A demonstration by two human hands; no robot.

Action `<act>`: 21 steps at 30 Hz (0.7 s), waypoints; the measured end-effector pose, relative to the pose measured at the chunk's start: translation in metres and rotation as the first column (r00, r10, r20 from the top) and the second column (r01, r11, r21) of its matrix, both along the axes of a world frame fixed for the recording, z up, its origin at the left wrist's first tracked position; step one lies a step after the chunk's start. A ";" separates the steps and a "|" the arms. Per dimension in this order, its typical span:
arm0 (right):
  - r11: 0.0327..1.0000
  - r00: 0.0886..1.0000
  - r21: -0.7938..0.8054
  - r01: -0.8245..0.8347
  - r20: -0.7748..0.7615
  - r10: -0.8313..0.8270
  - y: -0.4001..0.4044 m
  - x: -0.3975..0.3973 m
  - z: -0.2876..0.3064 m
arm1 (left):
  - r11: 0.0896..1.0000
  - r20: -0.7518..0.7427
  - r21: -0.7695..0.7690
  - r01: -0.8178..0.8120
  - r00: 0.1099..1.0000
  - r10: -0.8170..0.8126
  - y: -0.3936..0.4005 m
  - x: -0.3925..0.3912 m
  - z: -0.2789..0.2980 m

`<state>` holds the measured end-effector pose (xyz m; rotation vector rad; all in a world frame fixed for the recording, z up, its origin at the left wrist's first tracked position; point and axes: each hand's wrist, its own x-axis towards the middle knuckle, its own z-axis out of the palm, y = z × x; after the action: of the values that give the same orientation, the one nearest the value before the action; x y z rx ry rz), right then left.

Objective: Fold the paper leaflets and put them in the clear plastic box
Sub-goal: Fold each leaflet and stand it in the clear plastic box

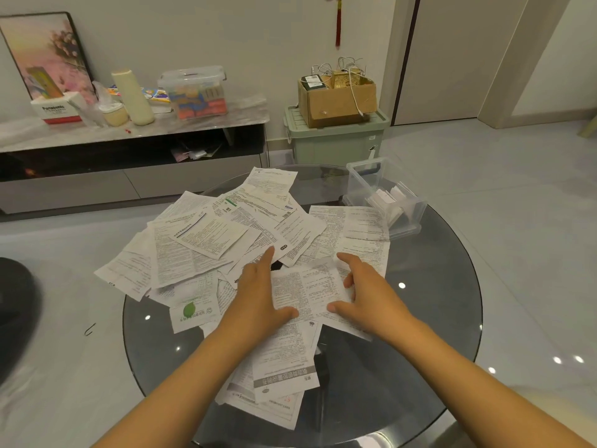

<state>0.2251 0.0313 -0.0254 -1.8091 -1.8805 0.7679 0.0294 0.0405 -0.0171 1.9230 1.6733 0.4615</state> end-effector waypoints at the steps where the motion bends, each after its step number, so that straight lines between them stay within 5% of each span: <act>1: 1.000 0.999 0.006 -0.002 0.039 0.001 0.001 0.001 0.000 | 0.999 -0.043 0.028 0.015 0.999 -0.014 0.000 0.000 0.001; 5: 0.999 0.991 0.033 -0.034 0.129 0.030 0.002 0.005 0.001 | 0.973 -0.238 0.187 0.136 0.967 -0.090 -0.002 0.000 0.004; 12: 0.951 0.923 0.087 -0.298 0.281 0.264 0.001 0.007 0.002 | 0.911 -0.365 0.120 0.395 0.871 -0.329 -0.004 0.000 -0.003; 21: 0.930 0.937 0.209 -0.303 0.244 0.251 0.003 0.007 -0.002 | 0.917 -0.212 0.219 0.333 0.934 -0.288 -0.004 0.000 0.007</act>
<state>0.2319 0.0348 -0.0269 -1.5416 -2.2946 0.4164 0.0293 0.0364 -0.0102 2.4315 1.4235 0.4020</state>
